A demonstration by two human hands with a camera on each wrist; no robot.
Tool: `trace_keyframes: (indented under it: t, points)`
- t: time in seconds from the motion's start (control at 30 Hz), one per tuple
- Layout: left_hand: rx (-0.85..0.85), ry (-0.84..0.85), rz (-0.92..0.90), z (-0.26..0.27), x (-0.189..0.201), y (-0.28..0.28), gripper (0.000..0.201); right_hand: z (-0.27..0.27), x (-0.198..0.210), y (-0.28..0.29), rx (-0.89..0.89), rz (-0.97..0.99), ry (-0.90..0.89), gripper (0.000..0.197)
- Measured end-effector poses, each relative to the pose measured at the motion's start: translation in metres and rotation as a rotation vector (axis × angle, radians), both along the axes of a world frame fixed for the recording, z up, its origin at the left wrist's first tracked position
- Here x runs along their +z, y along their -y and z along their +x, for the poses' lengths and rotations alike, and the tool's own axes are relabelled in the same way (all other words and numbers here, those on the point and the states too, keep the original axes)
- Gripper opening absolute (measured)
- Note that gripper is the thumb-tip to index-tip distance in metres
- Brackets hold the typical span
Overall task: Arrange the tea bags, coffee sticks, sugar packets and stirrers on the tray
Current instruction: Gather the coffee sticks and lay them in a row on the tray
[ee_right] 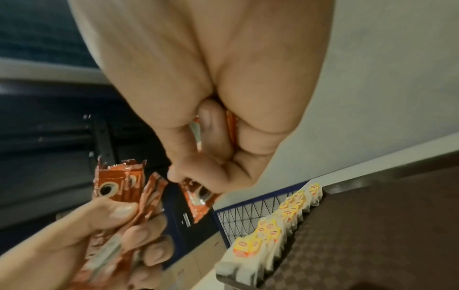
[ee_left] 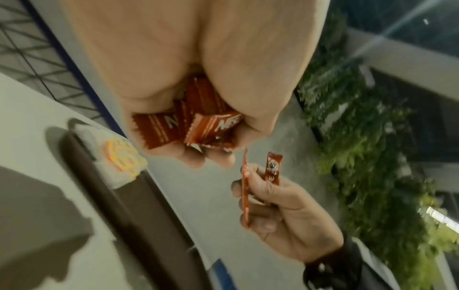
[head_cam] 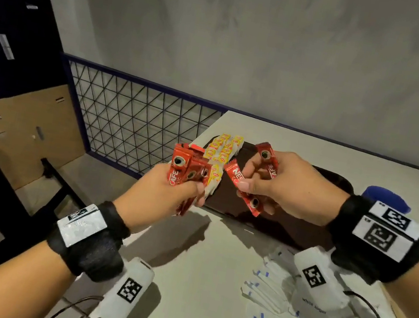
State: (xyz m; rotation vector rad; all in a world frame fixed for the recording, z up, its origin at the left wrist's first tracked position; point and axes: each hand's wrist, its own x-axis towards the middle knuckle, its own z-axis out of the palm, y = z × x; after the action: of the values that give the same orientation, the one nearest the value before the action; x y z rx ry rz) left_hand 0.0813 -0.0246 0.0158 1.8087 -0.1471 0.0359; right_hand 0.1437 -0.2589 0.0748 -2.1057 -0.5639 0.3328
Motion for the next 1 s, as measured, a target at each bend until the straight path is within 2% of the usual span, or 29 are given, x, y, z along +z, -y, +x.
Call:
trace_keyframes:
  t: [0.07,0.13,0.2,0.33,0.37,0.43,0.5,0.57,0.63,0.73,0.8,0.9,1.0]
  points:
    - [-0.003,-0.016,-0.274,0.013,0.005,0.015,0.033,0.000,0.002,0.007,-0.021,0.149,-0.082,0.019]
    - [-0.061,-0.008,-0.415,0.023,0.008,0.033,0.021,0.001,0.003,0.011,-0.058,0.283,-0.157,0.025]
    - [-0.101,0.049,-0.414,0.034,0.009,0.050,0.011,0.001,0.003,0.014,-0.080,0.357,-0.183,0.021]
    - [-0.184,0.040,-0.438,0.056,0.002,0.071,0.049,0.010,-0.002,0.025,-0.141,0.381,-0.158,0.021]
    - [-0.189,0.022,-0.449,0.060,0.000,0.073,0.049,0.012,-0.004,0.028,-0.162,0.361,-0.136,0.018]
    - [-0.163,-0.004,-0.454,0.067,-0.005,0.078,0.036,0.013,-0.008,0.031,-0.205,0.303,-0.096,0.012]
    - [-0.119,-0.008,-0.540,0.073,-0.011,0.082,0.029,0.015,-0.012,0.031,-0.244,0.223,-0.091,0.019]
    - [-0.052,0.004,-0.625,0.079,-0.015,0.084,0.033,0.018,-0.016,0.031,-0.286,0.196,-0.139,0.033]
    - [0.001,0.021,-0.666,0.084,-0.017,0.085,0.035,0.022,-0.018,0.029,-0.306,0.294,-0.254,0.029]
    - [-0.004,-0.007,-0.656,0.089,-0.020,0.083,0.019,0.026,-0.019,0.023,-0.379,0.559,-0.452,0.031]
    - [-0.035,-0.036,-0.638,0.091,-0.024,0.082,0.010,0.032,-0.026,0.018,-0.447,0.577,-0.364,0.033]
    - [-0.058,-0.077,-0.662,0.092,-0.032,0.085,0.029,0.040,-0.036,0.011,-0.449,0.449,-0.123,0.040]
    - [-0.066,-0.041,-0.645,0.092,-0.042,0.087,0.042,0.044,-0.035,0.009,-0.360,0.527,-0.198,0.032]
